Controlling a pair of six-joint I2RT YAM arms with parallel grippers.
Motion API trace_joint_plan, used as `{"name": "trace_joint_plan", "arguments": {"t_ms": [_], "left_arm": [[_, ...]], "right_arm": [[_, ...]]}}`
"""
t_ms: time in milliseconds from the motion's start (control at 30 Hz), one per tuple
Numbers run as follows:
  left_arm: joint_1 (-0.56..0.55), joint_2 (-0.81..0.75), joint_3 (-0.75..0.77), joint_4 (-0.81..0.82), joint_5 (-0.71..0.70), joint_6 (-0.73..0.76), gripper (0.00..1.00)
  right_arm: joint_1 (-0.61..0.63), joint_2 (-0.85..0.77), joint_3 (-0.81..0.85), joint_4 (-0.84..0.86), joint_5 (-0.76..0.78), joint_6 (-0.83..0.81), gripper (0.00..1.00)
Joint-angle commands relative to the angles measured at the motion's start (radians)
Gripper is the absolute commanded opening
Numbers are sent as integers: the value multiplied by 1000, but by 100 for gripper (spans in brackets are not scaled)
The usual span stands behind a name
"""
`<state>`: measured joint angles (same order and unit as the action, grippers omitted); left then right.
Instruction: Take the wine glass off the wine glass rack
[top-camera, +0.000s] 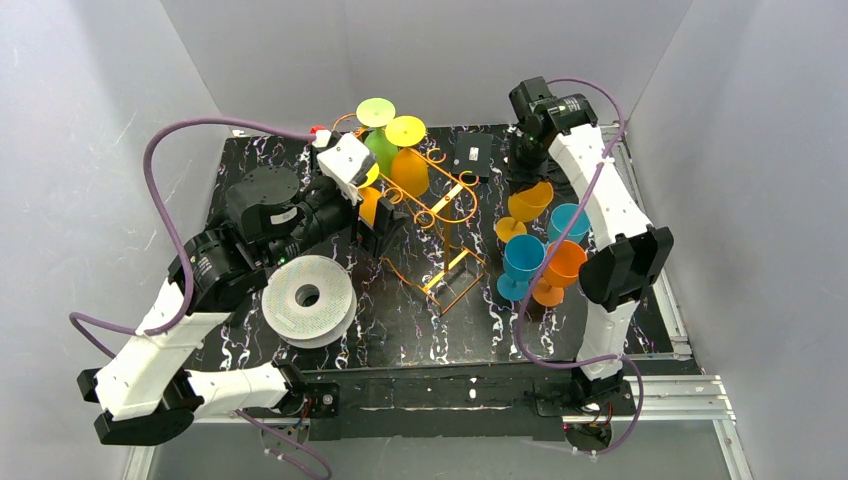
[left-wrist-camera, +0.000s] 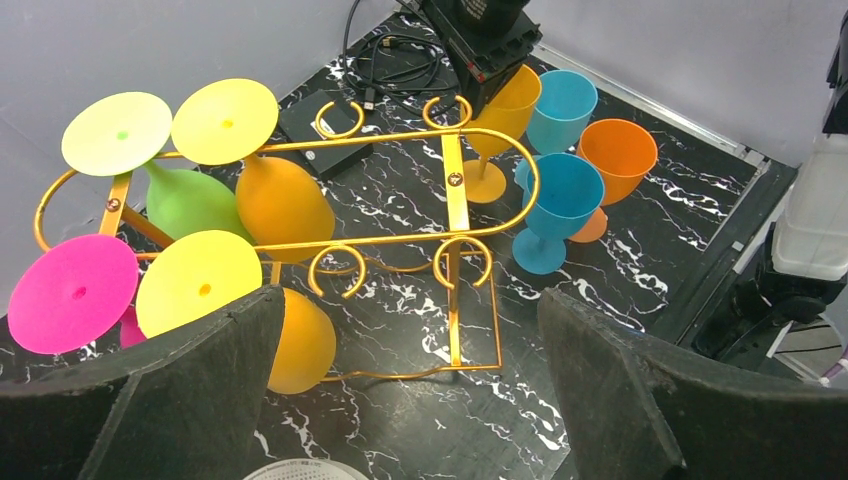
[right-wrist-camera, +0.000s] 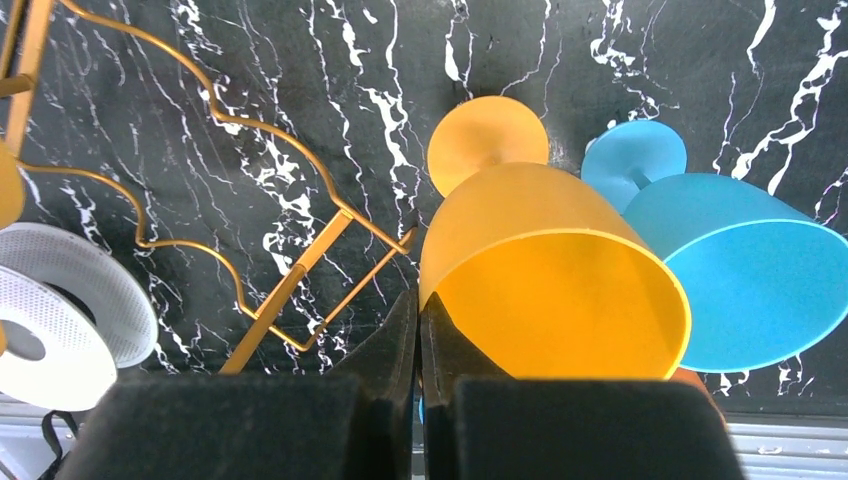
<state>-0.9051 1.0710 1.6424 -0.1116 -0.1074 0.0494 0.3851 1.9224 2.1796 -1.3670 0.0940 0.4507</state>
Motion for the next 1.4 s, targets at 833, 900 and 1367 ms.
{"name": "trace_joint_plan", "arguments": {"t_ms": [833, 900, 1367], "left_arm": [[4, -34, -8, 24, -57, 24, 98], [4, -32, -7, 23, -57, 21, 98], [4, -28, 10, 11, -59, 33, 100]], "right_arm": [[42, 25, -185, 91, 28, 69, 12], [44, 22, -185, 88, 27, 70, 22], [47, -31, -84, 51, 22, 67, 58]]}}
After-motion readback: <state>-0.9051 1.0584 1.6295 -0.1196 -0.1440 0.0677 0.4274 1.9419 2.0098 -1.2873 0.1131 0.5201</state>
